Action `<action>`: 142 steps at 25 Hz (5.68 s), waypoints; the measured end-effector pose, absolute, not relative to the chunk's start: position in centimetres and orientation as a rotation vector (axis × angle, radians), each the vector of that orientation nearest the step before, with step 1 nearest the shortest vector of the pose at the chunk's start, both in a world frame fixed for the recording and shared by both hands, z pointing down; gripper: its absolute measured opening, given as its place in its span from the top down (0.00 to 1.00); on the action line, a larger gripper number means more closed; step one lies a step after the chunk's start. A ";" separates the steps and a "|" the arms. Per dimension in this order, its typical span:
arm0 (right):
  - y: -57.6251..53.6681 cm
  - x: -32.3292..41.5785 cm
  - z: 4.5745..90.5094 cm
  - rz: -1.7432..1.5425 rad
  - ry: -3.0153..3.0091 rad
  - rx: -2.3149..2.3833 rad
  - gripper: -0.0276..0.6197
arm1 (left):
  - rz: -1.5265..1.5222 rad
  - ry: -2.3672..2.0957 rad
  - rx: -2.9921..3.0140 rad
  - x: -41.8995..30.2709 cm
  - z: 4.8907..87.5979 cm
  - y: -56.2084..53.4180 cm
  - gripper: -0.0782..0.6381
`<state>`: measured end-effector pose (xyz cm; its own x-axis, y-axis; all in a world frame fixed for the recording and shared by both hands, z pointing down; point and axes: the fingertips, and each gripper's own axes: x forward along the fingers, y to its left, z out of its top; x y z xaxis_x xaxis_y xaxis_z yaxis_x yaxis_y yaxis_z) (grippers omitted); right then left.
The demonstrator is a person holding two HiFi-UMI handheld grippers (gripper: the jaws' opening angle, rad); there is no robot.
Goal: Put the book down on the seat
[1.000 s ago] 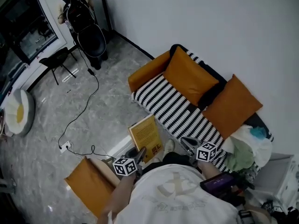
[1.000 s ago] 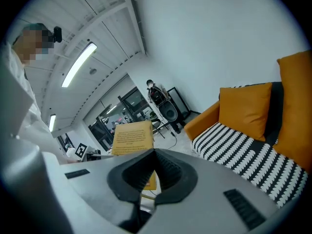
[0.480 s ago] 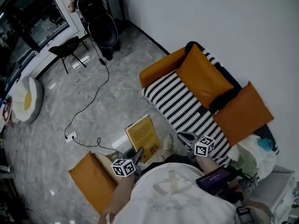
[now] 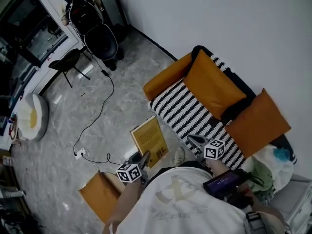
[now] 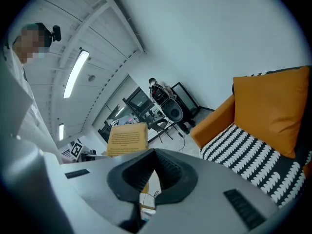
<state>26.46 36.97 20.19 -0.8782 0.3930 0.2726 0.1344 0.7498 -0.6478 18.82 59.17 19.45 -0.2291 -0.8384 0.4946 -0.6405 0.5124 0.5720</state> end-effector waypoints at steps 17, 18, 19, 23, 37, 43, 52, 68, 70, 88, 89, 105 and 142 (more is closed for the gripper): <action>31.6 21.6 22.2 0.917 -2.486 -0.442 0.93 | -0.312 -1.921 1.105 12.7 20.7 52.4 0.68; 31.4 21.4 22.5 0.918 -2.480 -0.430 0.93 | -0.311 -1.917 1.111 12.3 20.8 52.0 0.68; 31.1 21.3 22.8 0.918 -2.473 -0.418 0.93 | -0.309 -1.912 1.116 12.0 20.9 51.7 0.68; 30.5 20.0 23.1 0.914 -2.475 -0.364 0.93 | -0.286 -1.881 1.128 10.2 21.9 51.0 0.68; 29.3 12.4 22.8 0.935 -2.531 -0.050 0.93 | -0.190 -1.757 1.301 -1.5 23.0 48.0 0.68; 29.8 8.4 22.4 0.915 -2.562 0.072 0.93 | -0.125 -1.732 1.353 -6.9 23.9 49.0 0.68; 29.3 8.5 22.4 0.920 -2.569 0.249 0.93 | -0.029 -1.655 1.435 -9.3 25.4 48.4 0.68; 22.1 8.6 26.5 1.099 -2.506 0.347 0.93 | 0.153 -1.551 1.434 -9.6 27.0 40.2 0.68; 20.9 7.5 26.7 1.104 -2.505 0.328 0.93 | 0.170 -1.552 1.431 -10.4 26.9 38.9 0.68; 13.5 3.6 32.4 1.160 -2.387 0.207 0.93 | 0.364 -1.479 1.396 -12.9 30.1 27.9 0.68; 13.0 3.5 33.0 1.165 -2.382 0.206 0.93 | 0.364 -1.479 1.394 -13.1 30.6 27.3 0.68; 12.4 2.3 37.4 1.209 -2.284 0.318 0.93 | 0.410 -1.350 1.380 -14.5 36.8 26.3 0.68; 13.5 4.1 48.0 1.380 -2.190 0.356 0.93 | 0.615 -1.334 1.311 -13.4 46.4 18.8 0.68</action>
<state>4.14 13.52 47.99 -0.8286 0.0535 0.5572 -0.4796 0.4456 -0.7560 -13.40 18.81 46.38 0.2276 -0.3382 0.9131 -0.9140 0.2491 0.3201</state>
